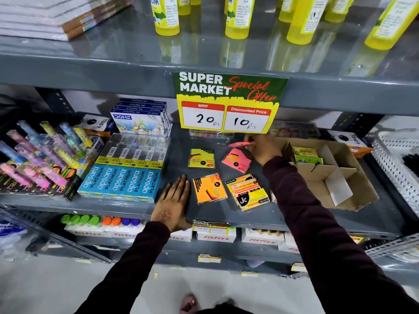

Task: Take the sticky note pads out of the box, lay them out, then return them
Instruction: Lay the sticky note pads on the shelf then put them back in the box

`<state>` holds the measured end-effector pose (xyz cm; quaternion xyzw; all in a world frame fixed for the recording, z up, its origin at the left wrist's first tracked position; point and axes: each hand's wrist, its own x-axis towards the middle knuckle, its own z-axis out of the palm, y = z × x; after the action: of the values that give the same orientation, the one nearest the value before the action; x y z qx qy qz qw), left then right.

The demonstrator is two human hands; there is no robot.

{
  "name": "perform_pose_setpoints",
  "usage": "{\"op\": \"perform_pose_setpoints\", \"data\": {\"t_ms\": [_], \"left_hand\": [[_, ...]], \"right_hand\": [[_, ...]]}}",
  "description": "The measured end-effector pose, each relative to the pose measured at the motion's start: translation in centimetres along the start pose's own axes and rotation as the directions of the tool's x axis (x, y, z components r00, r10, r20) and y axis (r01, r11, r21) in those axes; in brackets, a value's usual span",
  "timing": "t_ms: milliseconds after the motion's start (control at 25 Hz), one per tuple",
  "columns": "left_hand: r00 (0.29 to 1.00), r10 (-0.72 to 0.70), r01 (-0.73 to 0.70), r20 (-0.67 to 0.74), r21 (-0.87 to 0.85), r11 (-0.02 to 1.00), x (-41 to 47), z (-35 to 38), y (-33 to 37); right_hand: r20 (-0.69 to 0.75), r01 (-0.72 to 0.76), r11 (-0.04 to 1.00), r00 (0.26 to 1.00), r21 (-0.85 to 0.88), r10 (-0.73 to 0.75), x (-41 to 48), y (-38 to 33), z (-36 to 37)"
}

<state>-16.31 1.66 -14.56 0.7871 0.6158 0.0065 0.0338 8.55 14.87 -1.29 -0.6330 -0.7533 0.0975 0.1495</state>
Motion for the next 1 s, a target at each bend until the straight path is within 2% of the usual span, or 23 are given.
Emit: {"op": "perform_pose_setpoints", "data": {"t_ms": [80,240,360,480,560,800,880,960,1000], "left_hand": [[1.0,-0.005,0.005,0.025,0.016,1.0,0.1,0.1,0.0],[0.999,-0.036,0.035,0.032,0.017,0.999,0.0,0.0,0.1],[1.0,-0.023,0.022,0.02,0.045,0.999,0.2,0.0,0.2],[1.0,-0.015,0.015,0.006,0.013,1.0,0.1,0.1,0.0],[1.0,-0.013,0.013,-0.007,-0.024,1.0,-0.1,0.2,-0.1],[1.0,-0.013,0.014,0.01,-0.027,1.0,0.0,0.0,0.0],[0.999,-0.019,0.018,0.03,0.013,1.0,0.1,0.1,0.0],[0.999,-0.026,0.024,0.033,0.053,0.998,0.2,0.1,0.0],[0.999,-0.024,0.023,0.023,0.06,0.998,0.2,0.1,0.0]], "right_hand": [[-0.006,-0.014,0.999,1.0,0.034,0.015,0.2,0.1,1.8],[0.158,0.034,0.999,0.987,-0.022,-0.03,-0.4,1.6,5.3],[0.222,-0.101,0.989,0.972,0.11,0.074,-0.3,1.7,5.0],[0.189,-0.162,0.987,0.969,0.001,0.159,0.4,1.0,4.5],[0.235,-0.173,0.984,0.956,-0.029,0.175,0.5,0.6,4.1],[0.305,-0.117,0.992,0.944,-0.053,0.128,0.8,0.5,4.2],[0.283,-0.072,0.995,0.955,-0.068,0.089,0.4,0.8,4.2],[0.245,0.006,1.0,0.97,0.002,-0.006,-0.3,1.0,3.8],[0.29,0.032,0.997,0.956,0.073,-0.052,-0.8,1.2,3.5]]}}
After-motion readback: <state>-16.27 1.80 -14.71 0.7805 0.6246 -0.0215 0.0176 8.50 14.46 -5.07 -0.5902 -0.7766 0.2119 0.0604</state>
